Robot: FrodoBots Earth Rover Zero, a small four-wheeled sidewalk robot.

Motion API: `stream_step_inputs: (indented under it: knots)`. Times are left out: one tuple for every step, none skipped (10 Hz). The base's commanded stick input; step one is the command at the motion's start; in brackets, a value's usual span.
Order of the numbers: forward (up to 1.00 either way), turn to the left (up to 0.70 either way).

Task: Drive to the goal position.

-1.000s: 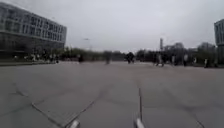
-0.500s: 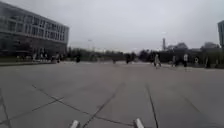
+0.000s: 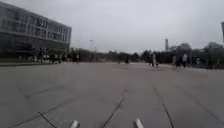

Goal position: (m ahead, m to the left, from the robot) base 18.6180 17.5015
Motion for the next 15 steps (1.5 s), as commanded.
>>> stream_step_inputs:
  knots:
    - [1.0, 0.0]
    - [1.0, 0.0]
    - [1.0, 0.0]
    - [1.0, 0.0]
    - [1.0, 0.0]
    - [1.0, 0.0]
    - [1.0, 0.0]
    - [1.0, 0.0]
    - [1.0, 0.0]
    - [1.0, 0.0]
    - [1.0, 0.0]
    - [1.0, 0.0]
    - [1.0, 0.0]
    - [1.0, 0.0]
    - [1.0, 0.0]
